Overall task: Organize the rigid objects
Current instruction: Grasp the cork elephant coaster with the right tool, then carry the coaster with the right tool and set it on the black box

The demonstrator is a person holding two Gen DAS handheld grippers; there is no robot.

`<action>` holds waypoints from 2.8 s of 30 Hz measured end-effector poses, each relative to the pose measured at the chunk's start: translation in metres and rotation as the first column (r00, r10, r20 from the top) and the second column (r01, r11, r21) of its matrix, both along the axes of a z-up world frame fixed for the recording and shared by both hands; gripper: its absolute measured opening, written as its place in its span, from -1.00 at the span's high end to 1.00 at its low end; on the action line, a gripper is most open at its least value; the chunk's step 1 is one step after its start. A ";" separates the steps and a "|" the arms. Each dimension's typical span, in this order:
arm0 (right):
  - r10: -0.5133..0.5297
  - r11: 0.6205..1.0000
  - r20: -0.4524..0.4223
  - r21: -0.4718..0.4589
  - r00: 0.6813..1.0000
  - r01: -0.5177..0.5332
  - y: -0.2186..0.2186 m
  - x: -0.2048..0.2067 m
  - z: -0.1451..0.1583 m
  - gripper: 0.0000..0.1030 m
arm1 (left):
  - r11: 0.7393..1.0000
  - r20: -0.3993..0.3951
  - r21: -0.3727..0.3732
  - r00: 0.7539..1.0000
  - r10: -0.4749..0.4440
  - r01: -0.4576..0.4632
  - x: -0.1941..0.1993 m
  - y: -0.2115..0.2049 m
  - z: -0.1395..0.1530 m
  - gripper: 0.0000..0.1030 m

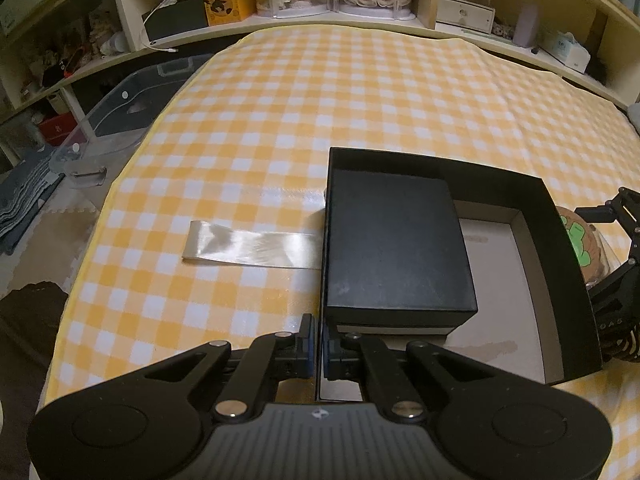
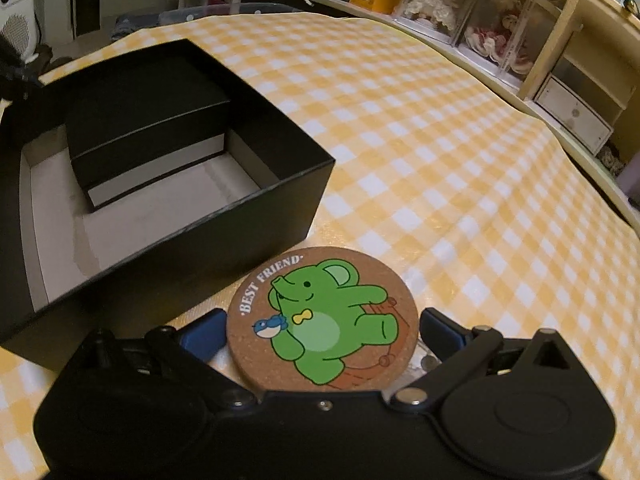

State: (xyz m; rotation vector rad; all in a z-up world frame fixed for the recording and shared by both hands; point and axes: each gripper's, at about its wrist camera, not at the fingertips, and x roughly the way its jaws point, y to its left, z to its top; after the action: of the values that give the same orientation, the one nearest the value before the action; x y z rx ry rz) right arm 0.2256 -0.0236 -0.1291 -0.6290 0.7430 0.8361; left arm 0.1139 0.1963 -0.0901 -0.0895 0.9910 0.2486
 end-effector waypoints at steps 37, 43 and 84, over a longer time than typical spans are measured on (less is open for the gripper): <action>-0.297 0.847 -0.203 0.395 0.933 0.356 0.043 -0.041 0.104 -0.95 | 0.999 0.012 -0.050 1.000 0.020 -0.019 -0.002 0.005 -0.003 0.94; -0.295 0.850 -0.273 0.363 0.915 0.382 0.091 -0.039 0.093 -0.95 | 0.997 0.020 -0.070 0.999 0.029 -0.027 -0.002 0.008 -0.002 0.93; -0.298 0.860 -0.414 0.275 0.860 0.430 0.094 -0.040 0.057 0.64 | 0.996 0.031 -0.088 0.999 0.032 -0.029 -0.005 0.011 -0.002 0.92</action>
State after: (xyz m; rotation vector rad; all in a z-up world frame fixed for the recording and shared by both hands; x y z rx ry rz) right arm 0.1856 0.0700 -0.0716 0.0110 0.9763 0.7056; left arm 0.1087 0.2070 -0.0917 -0.1881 0.9689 0.2308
